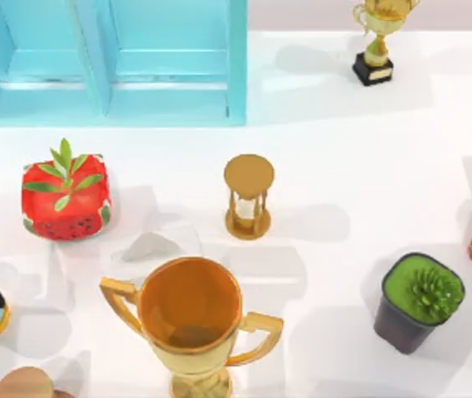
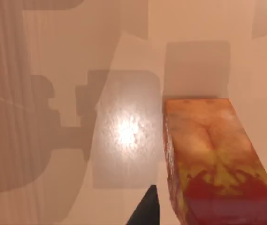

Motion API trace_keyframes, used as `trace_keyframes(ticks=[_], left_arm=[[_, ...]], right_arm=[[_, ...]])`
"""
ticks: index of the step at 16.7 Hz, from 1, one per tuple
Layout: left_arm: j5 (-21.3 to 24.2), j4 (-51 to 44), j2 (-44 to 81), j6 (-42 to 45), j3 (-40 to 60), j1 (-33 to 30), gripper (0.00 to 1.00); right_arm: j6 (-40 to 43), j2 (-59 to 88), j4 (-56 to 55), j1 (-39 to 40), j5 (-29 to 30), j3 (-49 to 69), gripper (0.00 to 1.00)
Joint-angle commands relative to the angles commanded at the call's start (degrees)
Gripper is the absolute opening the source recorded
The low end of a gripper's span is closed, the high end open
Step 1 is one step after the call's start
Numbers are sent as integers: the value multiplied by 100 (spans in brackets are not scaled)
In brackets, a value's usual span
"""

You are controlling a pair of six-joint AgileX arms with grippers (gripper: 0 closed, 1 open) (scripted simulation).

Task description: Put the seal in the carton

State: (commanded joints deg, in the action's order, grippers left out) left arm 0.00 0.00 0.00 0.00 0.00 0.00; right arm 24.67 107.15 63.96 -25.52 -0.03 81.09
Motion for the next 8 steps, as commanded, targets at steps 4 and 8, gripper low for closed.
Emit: trace_keyframes(ticks=[4,8], left_arm=[[0,0,0,0,0,0,100],[0,0,0,0,0,0,100]], right_arm=[[0,0,0,0,0,0,100],[0,0,0,0,0,0,100]])
